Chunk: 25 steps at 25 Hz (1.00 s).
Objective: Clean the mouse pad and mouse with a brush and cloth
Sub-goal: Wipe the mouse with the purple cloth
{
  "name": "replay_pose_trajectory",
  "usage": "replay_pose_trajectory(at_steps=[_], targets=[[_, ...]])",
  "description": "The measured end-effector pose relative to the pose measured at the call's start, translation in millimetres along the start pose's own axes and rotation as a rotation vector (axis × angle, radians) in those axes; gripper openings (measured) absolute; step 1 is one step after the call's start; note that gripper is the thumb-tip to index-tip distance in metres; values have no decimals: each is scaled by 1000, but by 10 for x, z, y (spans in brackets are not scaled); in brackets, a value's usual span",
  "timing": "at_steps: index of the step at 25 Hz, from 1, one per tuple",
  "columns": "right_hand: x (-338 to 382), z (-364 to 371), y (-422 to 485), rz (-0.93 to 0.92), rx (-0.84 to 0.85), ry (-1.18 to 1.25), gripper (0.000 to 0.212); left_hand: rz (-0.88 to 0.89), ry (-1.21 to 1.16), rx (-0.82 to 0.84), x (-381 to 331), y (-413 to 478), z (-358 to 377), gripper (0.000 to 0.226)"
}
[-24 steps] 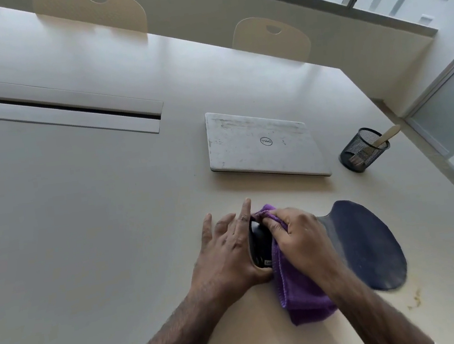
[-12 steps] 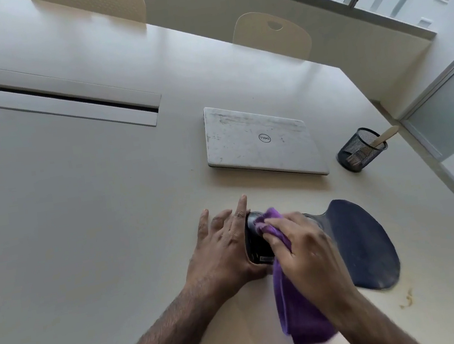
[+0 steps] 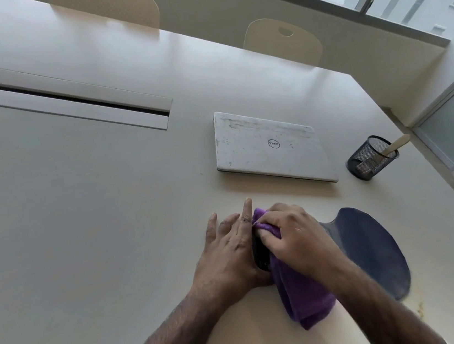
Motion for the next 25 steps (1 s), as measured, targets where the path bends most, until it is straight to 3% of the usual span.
replay_pose_trajectory(at_steps=[9, 25], targets=[[-20, 86, 304, 102, 129, -35, 26, -23, -5, -32, -13, -21, -25, 140], [-35, 126, 232, 73, -16, -70, 29, 12, -34, -73, -26, -70, -39, 126]])
Point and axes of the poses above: each hand's wrist, its own y-axis towards the middle knuckle, its own z-axis out of the palm, x = y × z, the point moved 6 cm from there along y, towards the middle knuckle, and after that the axes turned 6 degrees about x, right-handed, at the moved point
